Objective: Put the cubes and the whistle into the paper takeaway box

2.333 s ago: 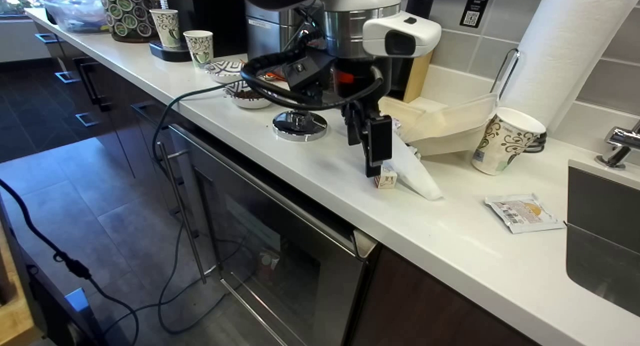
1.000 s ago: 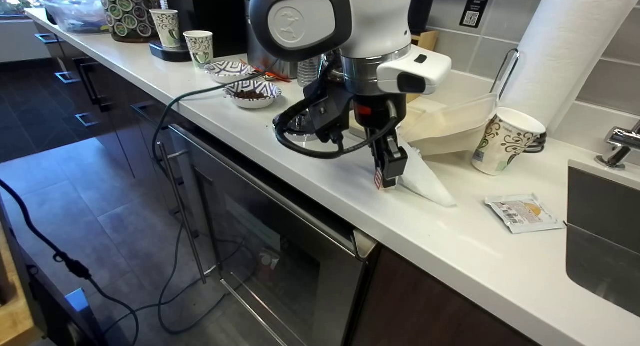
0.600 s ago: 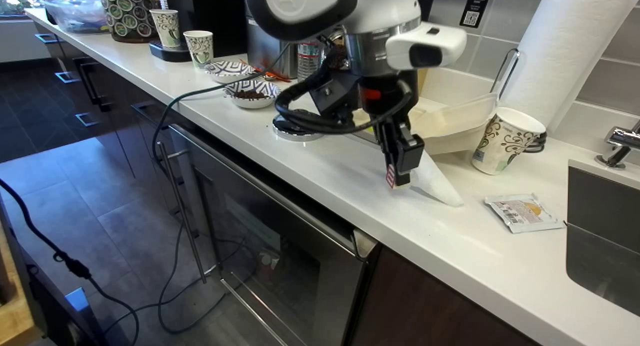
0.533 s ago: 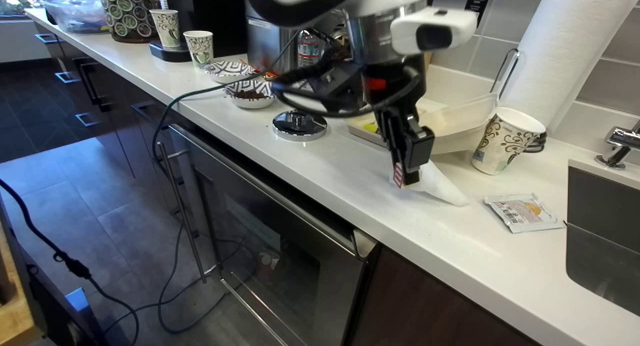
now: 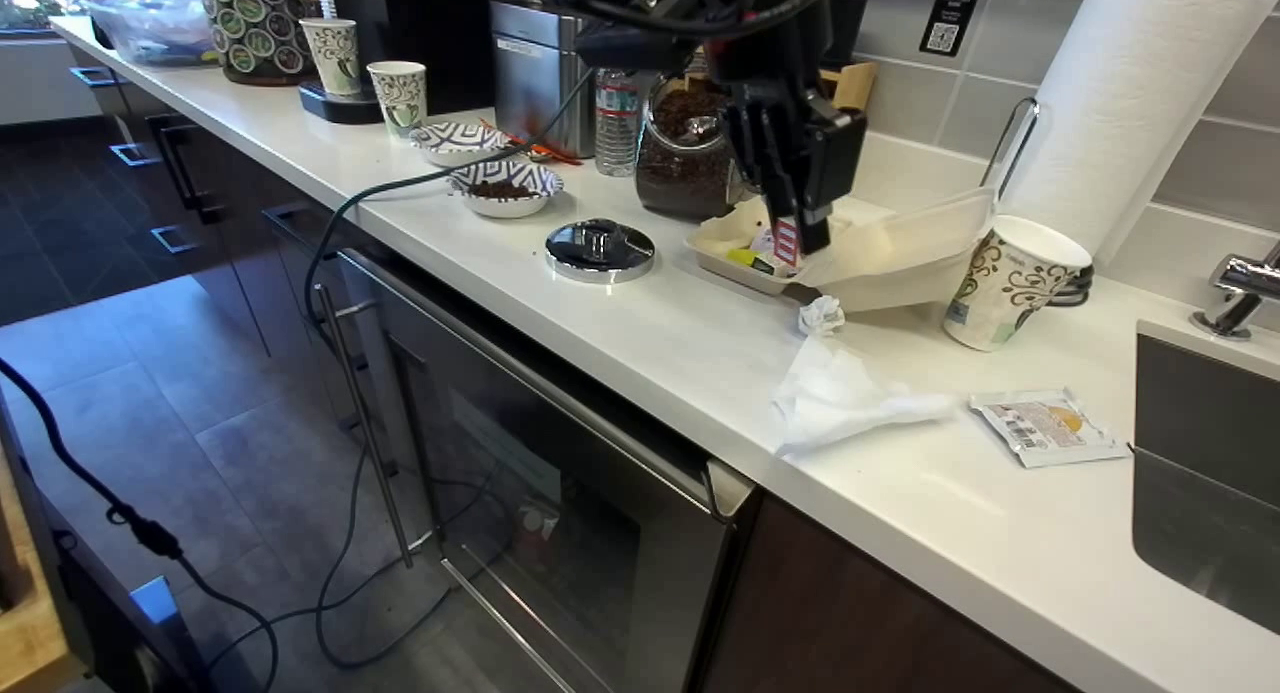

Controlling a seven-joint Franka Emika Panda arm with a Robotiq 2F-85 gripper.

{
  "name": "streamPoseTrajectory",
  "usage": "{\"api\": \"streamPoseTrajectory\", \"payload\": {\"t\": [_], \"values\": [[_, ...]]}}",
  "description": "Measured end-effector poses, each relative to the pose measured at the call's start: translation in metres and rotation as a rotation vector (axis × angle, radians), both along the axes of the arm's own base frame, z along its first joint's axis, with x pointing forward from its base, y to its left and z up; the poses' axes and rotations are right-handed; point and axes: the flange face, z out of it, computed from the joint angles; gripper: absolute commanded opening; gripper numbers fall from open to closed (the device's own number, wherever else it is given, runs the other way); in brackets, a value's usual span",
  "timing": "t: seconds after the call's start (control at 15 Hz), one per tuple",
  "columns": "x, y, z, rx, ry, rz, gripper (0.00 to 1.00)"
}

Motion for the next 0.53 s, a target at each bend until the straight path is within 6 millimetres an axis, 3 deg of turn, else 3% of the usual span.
{"api": "streamPoseTrajectory", "payload": {"t": [0.33,0.53], "values": [[0.06,0.083,-0.046,0.137,-0.032,0.229,0.09],[0.087,0.108,-0.071,0.12,-0.066,0.306,0.09]]}}
